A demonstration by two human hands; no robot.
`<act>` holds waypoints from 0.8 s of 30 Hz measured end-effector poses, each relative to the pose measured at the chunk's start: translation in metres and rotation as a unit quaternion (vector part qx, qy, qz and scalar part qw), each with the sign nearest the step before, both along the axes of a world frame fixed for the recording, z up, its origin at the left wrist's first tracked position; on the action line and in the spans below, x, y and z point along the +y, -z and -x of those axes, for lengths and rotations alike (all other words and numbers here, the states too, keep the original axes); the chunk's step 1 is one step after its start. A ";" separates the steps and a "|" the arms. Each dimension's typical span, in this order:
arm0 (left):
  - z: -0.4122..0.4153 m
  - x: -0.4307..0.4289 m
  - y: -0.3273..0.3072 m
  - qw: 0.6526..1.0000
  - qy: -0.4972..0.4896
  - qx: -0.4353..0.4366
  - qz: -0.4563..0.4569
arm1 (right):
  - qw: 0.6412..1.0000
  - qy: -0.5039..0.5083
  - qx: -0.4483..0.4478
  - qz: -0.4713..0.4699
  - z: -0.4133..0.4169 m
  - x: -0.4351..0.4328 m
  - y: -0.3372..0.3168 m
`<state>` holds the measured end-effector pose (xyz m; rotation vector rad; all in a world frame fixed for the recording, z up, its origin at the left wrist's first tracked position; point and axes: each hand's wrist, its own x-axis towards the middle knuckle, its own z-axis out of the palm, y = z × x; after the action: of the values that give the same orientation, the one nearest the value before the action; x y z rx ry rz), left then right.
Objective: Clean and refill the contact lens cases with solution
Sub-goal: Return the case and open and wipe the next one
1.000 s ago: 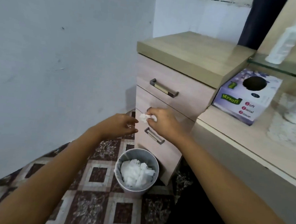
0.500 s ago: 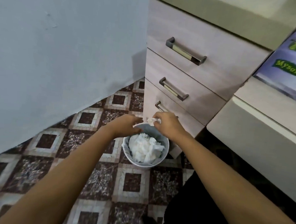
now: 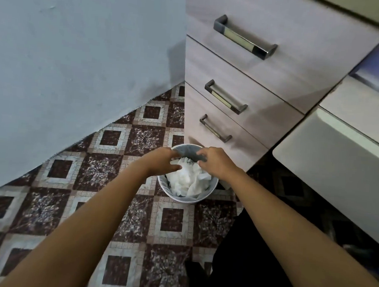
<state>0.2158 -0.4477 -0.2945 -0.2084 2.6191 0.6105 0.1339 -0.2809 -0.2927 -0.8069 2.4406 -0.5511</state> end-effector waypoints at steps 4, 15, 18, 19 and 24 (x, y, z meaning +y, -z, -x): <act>0.003 0.004 -0.003 1.000 0.002 0.012 -0.004 | 1.000 -0.014 0.015 -0.001 0.000 0.004 -0.003; 0.008 -0.003 -0.056 0.997 0.015 0.076 0.026 | 0.993 -0.076 0.087 -0.012 0.012 -0.001 -0.047; 0.007 -0.004 -0.075 0.995 0.010 0.099 0.027 | 0.991 -0.085 0.106 -0.011 0.013 -0.002 -0.066; 0.006 -0.003 -0.083 0.994 0.009 0.107 0.029 | 0.990 -0.087 0.113 -0.010 0.013 -0.002 -0.073; 0.003 0.005 -0.124 0.986 0.023 0.157 0.047 | 0.984 -0.089 0.156 0.004 0.012 0.004 -0.108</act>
<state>0.2131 -0.4424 -0.1707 -0.0850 2.9512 0.5408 0.1215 -0.2768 -0.1844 -1.1769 2.6081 -0.3914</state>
